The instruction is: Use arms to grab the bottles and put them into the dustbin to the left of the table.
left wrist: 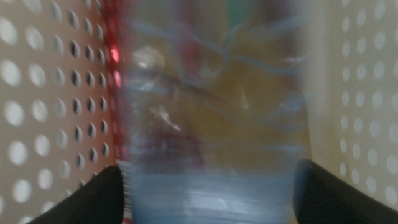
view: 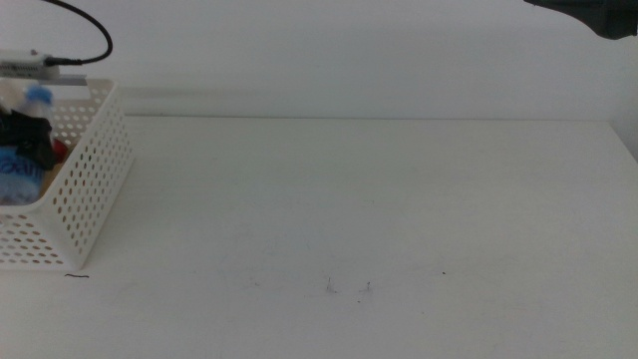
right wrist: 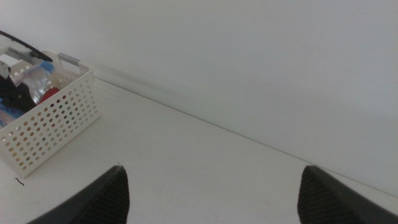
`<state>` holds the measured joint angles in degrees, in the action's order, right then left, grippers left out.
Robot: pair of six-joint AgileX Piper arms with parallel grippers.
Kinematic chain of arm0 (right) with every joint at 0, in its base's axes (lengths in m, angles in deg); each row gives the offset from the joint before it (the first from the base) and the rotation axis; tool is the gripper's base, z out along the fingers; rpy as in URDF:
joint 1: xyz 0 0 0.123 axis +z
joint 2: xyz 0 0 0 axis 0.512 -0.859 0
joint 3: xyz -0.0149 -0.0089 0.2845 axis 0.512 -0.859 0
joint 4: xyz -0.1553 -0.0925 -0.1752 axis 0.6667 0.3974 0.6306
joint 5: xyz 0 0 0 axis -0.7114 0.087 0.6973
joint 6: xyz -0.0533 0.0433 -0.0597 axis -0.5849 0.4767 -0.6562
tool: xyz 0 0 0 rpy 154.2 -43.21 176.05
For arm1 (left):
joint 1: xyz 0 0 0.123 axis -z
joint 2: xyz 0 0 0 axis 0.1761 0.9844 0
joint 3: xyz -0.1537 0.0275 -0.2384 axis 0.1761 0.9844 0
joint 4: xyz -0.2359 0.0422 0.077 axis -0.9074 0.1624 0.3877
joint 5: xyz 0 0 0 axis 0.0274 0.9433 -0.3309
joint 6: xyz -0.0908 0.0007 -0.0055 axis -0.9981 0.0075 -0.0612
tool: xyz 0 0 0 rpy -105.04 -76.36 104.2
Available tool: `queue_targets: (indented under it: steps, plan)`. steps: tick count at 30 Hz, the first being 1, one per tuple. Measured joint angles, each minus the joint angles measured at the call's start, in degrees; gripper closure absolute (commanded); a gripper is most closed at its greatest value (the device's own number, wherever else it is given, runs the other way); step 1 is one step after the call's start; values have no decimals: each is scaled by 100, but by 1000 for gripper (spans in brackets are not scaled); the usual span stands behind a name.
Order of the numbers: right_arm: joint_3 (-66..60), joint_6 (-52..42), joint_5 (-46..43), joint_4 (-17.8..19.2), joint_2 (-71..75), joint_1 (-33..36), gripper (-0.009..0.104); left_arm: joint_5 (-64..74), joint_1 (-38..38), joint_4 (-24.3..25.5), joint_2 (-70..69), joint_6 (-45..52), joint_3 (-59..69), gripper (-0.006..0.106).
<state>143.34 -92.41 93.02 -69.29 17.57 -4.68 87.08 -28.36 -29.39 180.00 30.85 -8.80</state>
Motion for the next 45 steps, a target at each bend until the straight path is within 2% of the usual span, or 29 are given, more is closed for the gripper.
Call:
queue_targets:
  steps: [7, 13, 25, 32, 37, 40, 45]
  plan:
    - [0, 0, 0, 0, 0, 0, 4, 116, 8, 36, -392, -74, -36, 7]
    - [0, 0, 0, 0, 0, 0, 4, 272, 370, 24, -1389, -401, 20, 7]
    - [0, 0, 0, 0, 0, 0, 4, -1, 2522, -108, -4451, -1042, 923, 7]
    - [0, 0, 0, 0, 0, 0, 4, -461, 3139, 192, -6062, -1374, 2004, 7]
    - [0, 0, 0, 0, 0, 0, 4, -840, 3175, 745, -7370, -2223, 3272, 7]
    - [0, 0, 0, 0, 0, 0, 4, -918, 3175, 1061, -7735, -2549, 3706, 7]
    - [0, 0, 0, 0, 0, 0, 4, -1035, 3175, 1215, -7822, -2687, 3827, 7]
